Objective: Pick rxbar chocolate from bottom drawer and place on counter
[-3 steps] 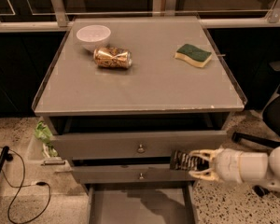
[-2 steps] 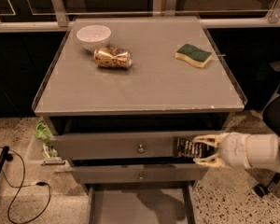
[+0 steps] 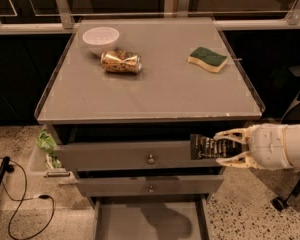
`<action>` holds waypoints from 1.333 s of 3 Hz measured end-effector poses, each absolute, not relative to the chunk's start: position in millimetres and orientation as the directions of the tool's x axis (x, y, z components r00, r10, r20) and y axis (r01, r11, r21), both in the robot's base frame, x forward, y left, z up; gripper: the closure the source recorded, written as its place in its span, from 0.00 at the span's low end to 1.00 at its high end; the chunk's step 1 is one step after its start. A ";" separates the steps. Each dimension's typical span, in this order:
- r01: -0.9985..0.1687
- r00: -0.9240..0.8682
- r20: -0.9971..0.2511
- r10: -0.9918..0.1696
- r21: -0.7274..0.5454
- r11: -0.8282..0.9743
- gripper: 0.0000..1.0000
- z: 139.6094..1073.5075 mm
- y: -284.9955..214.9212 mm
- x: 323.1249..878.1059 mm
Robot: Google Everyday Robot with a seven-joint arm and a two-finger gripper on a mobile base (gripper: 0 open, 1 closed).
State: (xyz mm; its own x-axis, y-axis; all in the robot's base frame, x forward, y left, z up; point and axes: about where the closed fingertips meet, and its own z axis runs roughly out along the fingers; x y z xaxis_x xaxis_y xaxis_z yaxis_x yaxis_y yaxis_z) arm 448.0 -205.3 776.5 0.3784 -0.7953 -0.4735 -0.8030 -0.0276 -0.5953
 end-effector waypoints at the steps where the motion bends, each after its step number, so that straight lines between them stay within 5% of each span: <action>1: -0.778 0.408 -0.458 -0.790 -0.627 -0.038 1.00 829.4 -205.2 444.7; 4: -0.740 0.504 -0.415 -0.758 -0.659 -0.131 1.00 864.2 -179.7 495.5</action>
Offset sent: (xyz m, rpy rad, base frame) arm -0.0028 0.0000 0.0406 0.0002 -0.0305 0.0092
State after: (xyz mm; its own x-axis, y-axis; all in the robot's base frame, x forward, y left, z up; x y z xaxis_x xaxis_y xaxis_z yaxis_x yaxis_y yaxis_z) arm 495.5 -179.7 864.2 0.5040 -0.7576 -0.4147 -0.7401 -0.1314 -0.6595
